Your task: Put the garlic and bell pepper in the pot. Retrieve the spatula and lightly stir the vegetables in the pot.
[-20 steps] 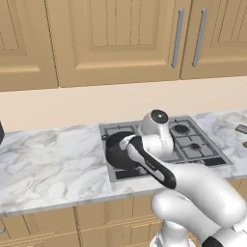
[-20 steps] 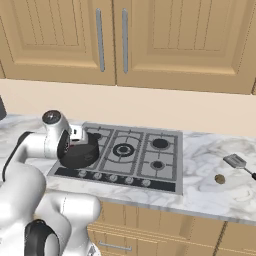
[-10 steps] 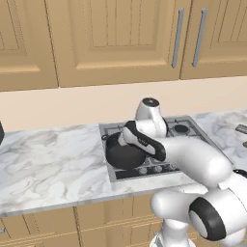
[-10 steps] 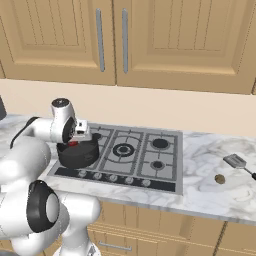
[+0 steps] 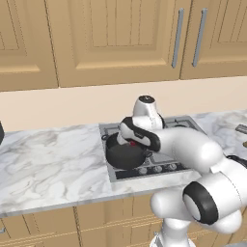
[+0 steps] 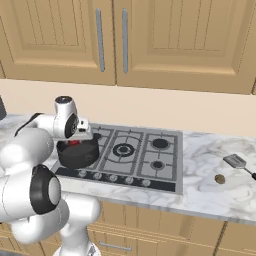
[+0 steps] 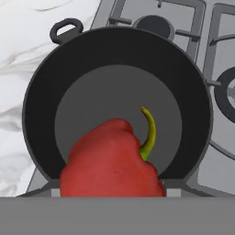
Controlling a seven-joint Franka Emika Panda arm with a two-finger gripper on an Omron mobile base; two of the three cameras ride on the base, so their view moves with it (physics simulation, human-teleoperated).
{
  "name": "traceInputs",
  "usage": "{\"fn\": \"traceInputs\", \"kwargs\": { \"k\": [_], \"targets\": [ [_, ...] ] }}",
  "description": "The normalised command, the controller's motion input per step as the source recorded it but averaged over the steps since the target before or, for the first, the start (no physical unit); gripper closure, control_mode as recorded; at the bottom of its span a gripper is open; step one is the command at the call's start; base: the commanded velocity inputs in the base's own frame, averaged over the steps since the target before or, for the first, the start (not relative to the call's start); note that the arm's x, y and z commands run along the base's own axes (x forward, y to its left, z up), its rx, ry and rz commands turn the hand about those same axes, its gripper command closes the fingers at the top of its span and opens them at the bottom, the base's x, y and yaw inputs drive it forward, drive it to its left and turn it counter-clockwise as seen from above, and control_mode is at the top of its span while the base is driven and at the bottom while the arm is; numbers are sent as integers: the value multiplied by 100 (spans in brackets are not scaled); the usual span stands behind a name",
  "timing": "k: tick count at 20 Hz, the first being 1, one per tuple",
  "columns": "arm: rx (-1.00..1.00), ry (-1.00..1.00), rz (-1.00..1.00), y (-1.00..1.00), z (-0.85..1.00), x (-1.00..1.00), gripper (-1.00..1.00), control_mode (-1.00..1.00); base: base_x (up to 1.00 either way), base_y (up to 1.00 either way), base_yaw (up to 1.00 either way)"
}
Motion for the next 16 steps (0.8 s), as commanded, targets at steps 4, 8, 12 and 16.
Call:
{"fn": "traceInputs", "kwargs": {
  "k": [4, 8, 12, 16],
  "targets": [
    [0, 2, 0, 0, -17, 14, 100, -100, 0, 0, 0],
    [0, 4, 0, 0, -12, 13, 100, -100, 0, 0, 0],
    [0, 5, 0, 0, -12, 17, 100, -100, 0, 0, 0],
    [0, 6, 0, 2, -11, 16, 100, -100, 0, 0, 0]
  ]
}}
